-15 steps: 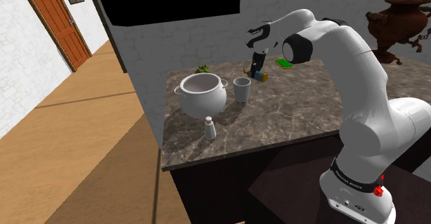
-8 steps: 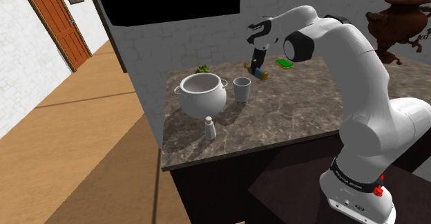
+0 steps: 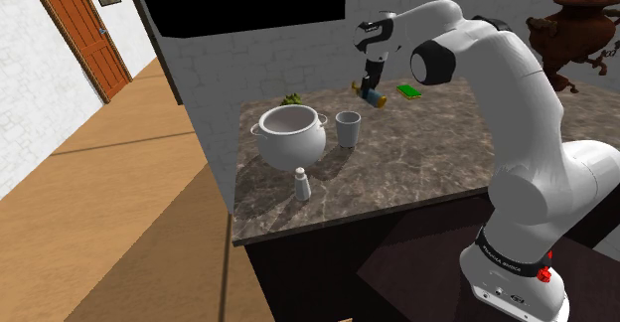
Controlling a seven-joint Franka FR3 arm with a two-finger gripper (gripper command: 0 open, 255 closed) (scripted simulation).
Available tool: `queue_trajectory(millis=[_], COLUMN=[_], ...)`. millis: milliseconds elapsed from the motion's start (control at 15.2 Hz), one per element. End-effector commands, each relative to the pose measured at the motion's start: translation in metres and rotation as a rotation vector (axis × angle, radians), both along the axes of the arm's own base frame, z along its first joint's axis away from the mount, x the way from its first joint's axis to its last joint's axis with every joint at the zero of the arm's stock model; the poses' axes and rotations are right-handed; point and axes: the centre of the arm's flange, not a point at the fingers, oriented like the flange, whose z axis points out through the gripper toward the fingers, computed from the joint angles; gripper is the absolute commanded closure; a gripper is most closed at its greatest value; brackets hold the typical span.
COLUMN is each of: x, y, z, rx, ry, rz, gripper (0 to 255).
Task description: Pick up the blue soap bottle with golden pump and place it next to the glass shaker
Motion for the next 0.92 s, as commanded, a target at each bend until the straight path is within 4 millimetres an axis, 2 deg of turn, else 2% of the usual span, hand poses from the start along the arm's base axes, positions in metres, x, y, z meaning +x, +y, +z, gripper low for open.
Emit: queue_trajectory(millis=[0, 858], x=[0.000, 0.000], y=[0.000, 0.000], z=[0.011, 0.079], rx=[0.000, 0.000], ry=[0.000, 0.000], rz=[0.000, 0.000], gripper=[255, 255])
